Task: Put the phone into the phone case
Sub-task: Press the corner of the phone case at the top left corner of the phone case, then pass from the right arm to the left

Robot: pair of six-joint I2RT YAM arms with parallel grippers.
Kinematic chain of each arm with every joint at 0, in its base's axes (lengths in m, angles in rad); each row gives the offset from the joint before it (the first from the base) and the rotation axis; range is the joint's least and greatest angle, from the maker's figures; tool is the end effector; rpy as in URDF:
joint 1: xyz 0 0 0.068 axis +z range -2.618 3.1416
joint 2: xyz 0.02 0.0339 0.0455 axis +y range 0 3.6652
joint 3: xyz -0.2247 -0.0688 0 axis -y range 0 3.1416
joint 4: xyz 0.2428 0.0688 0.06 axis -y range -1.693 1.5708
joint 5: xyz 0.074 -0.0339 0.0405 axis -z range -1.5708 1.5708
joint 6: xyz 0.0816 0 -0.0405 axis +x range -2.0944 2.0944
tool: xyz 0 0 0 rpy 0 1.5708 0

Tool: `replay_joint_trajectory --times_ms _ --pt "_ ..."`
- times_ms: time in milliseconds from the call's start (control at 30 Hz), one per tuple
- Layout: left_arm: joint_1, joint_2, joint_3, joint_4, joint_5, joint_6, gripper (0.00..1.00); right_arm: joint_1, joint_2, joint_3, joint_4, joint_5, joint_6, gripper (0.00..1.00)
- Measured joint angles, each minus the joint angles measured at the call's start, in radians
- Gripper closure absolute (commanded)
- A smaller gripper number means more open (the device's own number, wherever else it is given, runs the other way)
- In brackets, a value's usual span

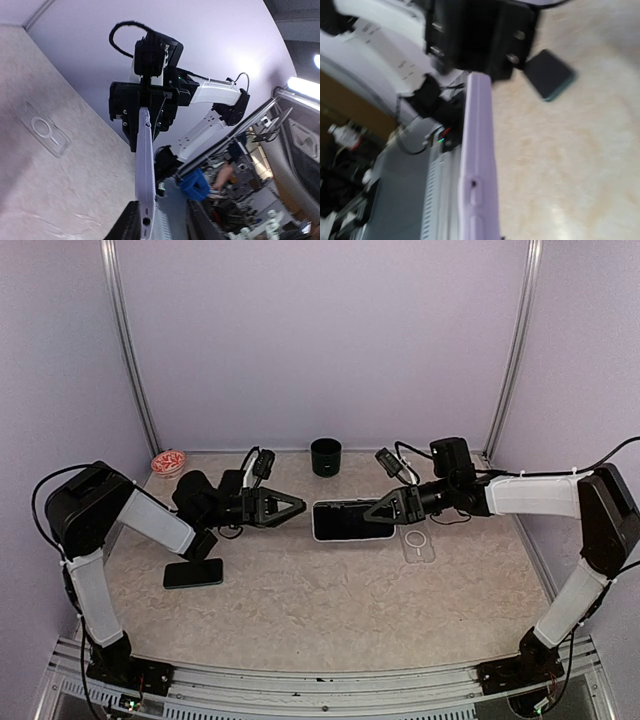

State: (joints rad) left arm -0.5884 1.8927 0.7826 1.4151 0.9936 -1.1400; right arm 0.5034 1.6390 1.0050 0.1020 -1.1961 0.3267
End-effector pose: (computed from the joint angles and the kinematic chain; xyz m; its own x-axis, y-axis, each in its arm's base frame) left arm 0.2664 -0.2599 0.1714 -0.7750 -0.0789 -0.6270 0.6311 -0.1472 -0.7616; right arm 0.2752 0.2382 0.1895 -0.7029 -0.2530 -0.6647 -0.6900 0.0157 0.7237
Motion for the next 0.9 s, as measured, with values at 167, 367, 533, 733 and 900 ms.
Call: replay_joint_trajectory --times_ms 167,367,533,733,900 --pt "0.035 -0.046 -0.003 -0.109 -0.018 0.093 0.20 -0.055 0.000 0.000 -0.027 0.021 0.000 0.98" --pt "-0.019 -0.145 0.028 -0.410 -0.094 0.320 0.01 -0.054 0.000 0.000 -0.032 0.024 0.005 0.98" --pt "-0.057 -0.166 0.061 -0.573 -0.169 0.442 0.01 -0.044 0.000 0.000 -0.030 0.023 0.016 0.98" --pt "-0.111 -0.166 0.143 -0.742 -0.264 0.558 0.01 -0.006 0.000 0.002 -0.027 0.022 0.039 0.98" --pt "-0.142 -0.161 0.191 -0.771 -0.284 0.590 0.08 0.014 0.000 0.013 -0.004 0.022 0.068 0.98"
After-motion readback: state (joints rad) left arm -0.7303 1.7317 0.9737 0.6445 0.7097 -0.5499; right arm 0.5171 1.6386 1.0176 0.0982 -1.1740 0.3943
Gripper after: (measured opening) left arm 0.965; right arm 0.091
